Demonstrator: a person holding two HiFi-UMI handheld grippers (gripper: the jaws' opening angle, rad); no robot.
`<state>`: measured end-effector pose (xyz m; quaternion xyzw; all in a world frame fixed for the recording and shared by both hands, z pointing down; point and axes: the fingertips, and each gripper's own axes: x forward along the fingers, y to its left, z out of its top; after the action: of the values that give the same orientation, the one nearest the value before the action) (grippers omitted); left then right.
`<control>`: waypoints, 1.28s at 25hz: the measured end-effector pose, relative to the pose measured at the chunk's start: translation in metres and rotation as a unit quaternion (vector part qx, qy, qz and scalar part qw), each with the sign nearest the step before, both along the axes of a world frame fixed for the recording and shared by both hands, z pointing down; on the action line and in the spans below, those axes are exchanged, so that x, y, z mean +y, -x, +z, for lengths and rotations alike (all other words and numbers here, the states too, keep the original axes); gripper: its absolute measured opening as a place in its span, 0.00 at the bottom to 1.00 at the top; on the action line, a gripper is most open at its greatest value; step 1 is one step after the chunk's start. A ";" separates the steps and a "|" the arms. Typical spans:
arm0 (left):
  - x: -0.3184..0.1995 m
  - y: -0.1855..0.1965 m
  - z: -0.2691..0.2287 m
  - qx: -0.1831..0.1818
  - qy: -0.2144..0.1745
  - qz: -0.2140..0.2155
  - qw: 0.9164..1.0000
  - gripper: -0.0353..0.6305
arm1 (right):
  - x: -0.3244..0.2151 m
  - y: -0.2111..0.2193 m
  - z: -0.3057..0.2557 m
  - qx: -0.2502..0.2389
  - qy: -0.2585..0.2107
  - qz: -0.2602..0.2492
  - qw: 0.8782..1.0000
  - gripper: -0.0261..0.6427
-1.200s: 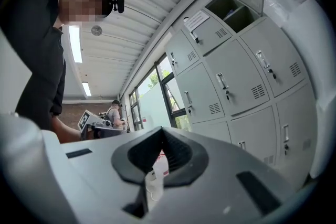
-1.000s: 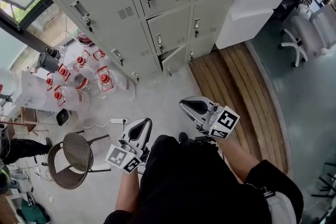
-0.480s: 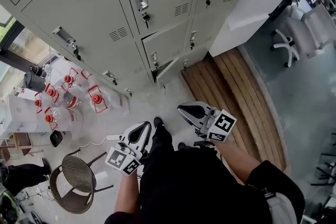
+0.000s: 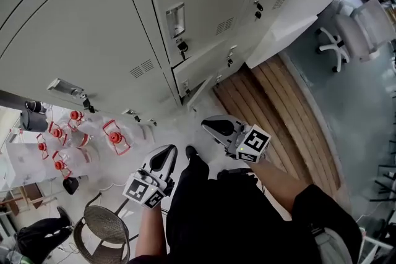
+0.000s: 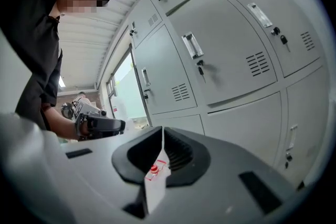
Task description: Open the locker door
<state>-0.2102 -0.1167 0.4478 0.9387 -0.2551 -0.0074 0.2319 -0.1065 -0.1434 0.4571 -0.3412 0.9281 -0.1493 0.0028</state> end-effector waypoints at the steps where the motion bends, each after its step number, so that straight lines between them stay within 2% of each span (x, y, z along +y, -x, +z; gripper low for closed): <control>1: -0.007 0.000 0.003 -0.001 0.001 0.005 1.000 0.08 | -0.009 0.001 0.005 0.002 0.002 0.001 1.000 0.06; 8: -0.048 0.002 0.022 -0.009 0.020 0.025 0.999 0.08 | -0.063 -0.005 0.049 0.000 0.015 0.036 0.999 0.07; 14: -0.065 -0.001 0.036 -0.017 0.034 0.045 0.998 0.08 | -0.101 -0.011 0.085 -0.003 0.035 0.073 0.997 0.11; 18: -0.072 0.001 0.044 -0.019 0.042 0.052 0.998 0.08 | -0.119 -0.010 0.112 0.013 0.045 0.082 0.996 0.14; 32: -0.080 0.020 0.071 -0.030 0.070 0.035 0.996 0.08 | -0.163 -0.003 0.197 0.068 0.089 0.091 0.989 0.25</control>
<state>-0.2298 -0.1965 0.5191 0.9282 -0.2288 0.0473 0.2895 -0.1031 -0.3063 0.6543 -0.4328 0.8740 -0.2070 -0.0772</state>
